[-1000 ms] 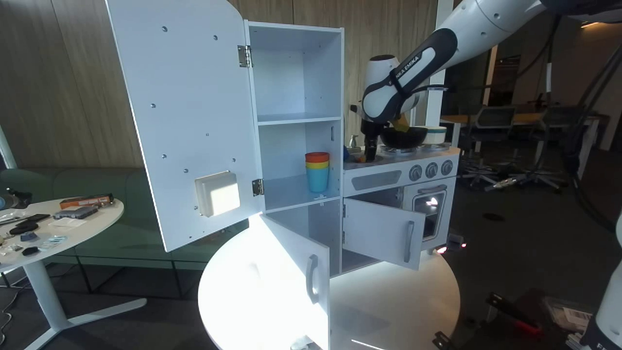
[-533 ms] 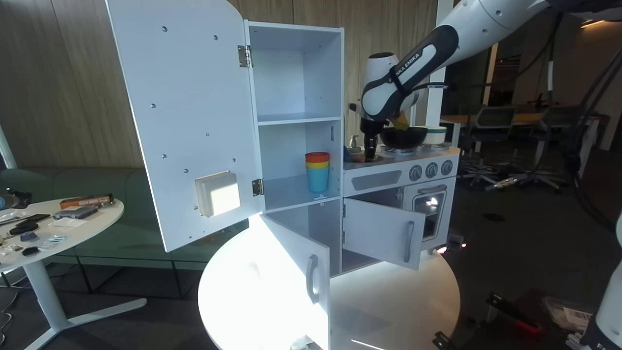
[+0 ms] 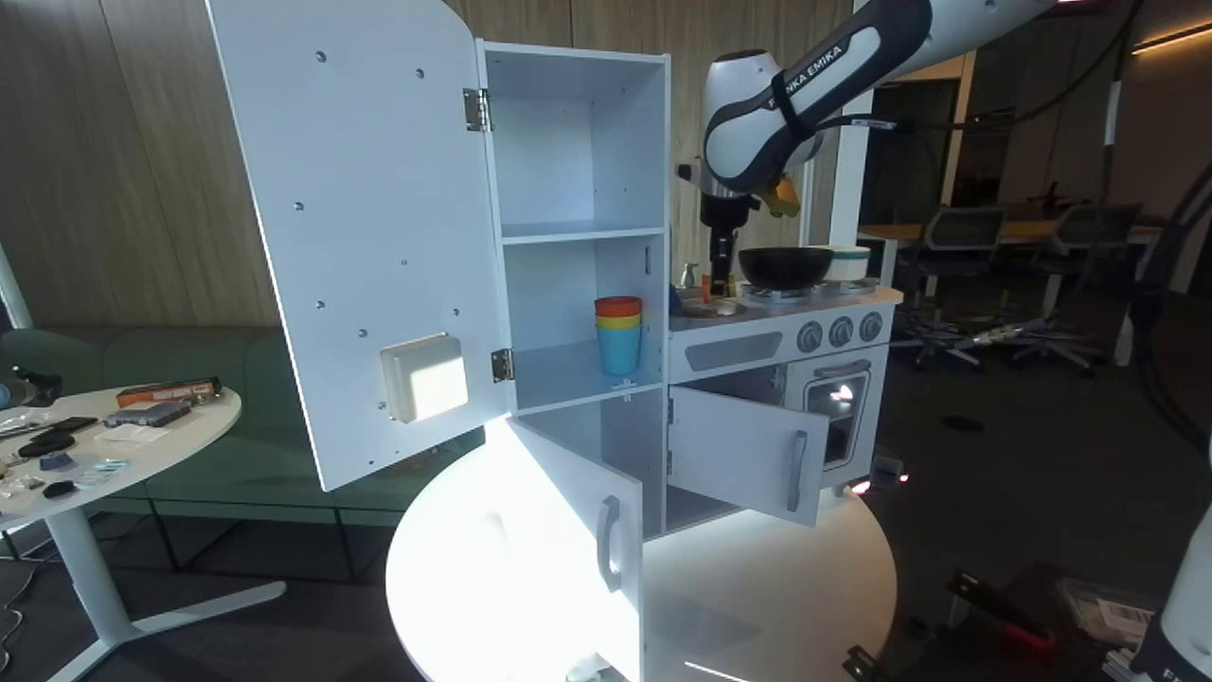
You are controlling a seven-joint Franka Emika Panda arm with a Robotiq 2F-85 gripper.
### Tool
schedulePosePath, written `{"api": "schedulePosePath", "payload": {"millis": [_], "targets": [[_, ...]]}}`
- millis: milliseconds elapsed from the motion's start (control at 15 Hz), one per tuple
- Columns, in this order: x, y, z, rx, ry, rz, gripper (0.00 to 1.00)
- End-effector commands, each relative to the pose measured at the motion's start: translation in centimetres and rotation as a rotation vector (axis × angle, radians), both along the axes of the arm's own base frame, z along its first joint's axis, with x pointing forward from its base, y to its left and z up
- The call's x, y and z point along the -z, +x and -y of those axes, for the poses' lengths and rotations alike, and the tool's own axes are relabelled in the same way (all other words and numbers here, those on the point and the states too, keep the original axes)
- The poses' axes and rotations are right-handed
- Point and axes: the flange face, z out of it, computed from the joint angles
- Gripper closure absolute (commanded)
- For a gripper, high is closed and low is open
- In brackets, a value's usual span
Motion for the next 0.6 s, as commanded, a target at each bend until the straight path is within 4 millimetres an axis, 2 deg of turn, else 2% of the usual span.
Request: {"api": "schedulePosePath", "payload": {"millis": [0,200,333,533], "targets": [[-3.7,-5.4,-2.6,0.07,-0.009,-0.012,0.82],[-5.1,-9.6,-4.8,0.136,-0.016,-0.036,0.82],[-5.0,-12.6,-6.3,0.18,-0.018,-0.069,0.82],[-4.1,-16.2,-10.6,0.174,0.034,-0.083,0.82]]}}
